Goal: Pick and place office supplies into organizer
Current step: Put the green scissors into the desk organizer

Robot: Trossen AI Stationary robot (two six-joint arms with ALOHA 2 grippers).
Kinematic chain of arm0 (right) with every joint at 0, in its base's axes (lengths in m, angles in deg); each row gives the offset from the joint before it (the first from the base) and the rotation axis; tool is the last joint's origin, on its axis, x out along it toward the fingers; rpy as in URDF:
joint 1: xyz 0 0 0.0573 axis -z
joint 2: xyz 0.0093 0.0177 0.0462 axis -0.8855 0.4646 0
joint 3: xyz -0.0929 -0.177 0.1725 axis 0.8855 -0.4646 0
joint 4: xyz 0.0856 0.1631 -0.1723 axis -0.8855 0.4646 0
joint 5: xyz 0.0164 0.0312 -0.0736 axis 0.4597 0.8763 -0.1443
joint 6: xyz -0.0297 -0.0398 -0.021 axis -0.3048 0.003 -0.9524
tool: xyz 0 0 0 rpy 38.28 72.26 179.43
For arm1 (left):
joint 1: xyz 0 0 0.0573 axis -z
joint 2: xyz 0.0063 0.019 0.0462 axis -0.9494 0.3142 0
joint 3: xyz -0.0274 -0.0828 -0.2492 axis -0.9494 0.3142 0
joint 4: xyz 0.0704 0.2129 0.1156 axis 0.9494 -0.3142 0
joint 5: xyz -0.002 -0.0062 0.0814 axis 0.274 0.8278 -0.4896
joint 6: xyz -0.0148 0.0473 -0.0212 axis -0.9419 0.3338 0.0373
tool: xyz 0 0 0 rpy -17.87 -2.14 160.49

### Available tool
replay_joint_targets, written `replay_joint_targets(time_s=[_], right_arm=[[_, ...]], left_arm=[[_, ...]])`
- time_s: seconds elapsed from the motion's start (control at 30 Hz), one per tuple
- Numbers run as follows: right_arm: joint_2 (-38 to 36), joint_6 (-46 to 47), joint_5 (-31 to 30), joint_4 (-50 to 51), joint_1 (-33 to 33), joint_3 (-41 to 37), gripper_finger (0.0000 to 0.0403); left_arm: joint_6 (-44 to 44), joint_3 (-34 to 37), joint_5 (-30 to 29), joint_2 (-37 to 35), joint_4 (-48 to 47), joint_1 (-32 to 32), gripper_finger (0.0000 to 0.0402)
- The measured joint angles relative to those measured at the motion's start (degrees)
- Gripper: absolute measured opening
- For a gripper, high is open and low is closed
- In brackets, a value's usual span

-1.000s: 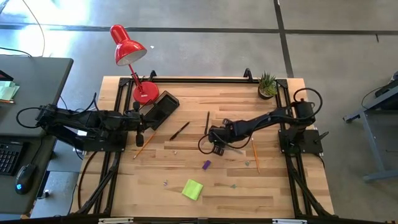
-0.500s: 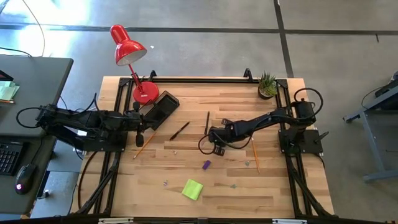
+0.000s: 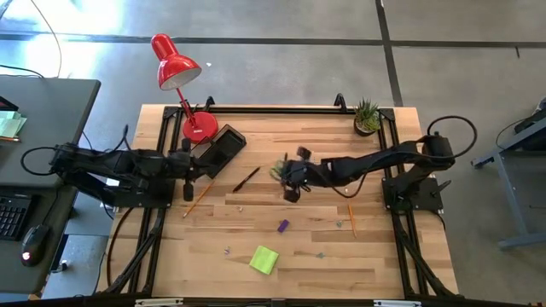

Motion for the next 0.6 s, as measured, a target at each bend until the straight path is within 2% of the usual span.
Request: replay_joint_targets(time_s=[0.07, 0.17, 0.37, 0.47, 0.6], right_arm=[[0.2, -4.3, 1.3, -9.7, 0.5, 0.0, 0.0073], [2.0, -9.7, 6.6, -24.6, 2.1, 0.1, 0.0072], [8.7, -11.1, 14.2, -49.5, 6.7, 0.1, 0.0073], [13.6, -11.2, 15.6, -57.8, 8.6, 1.3, 0.0073], [19.6, -11.3, 17.2, -59.7, 10.5, 7.7, 0.0073]], left_arm=[[-0.6, -1.5, 1.7, -0.9, -2.0, 0.0, 0.0001], [-2.0, -3.0, 3.6, -2.2, -5.1, 0.0, 0.0001], [-3.6, -3.5, 1.5, -7.0, -10.4, 0.0, 0.0001], [-4.7, -3.5, -2.7, -10.6, -12.3, 0.0, 0.0001], [-5.0, -3.5, -5.8, -15.4, -14.4, 0.0, 0.0001]])
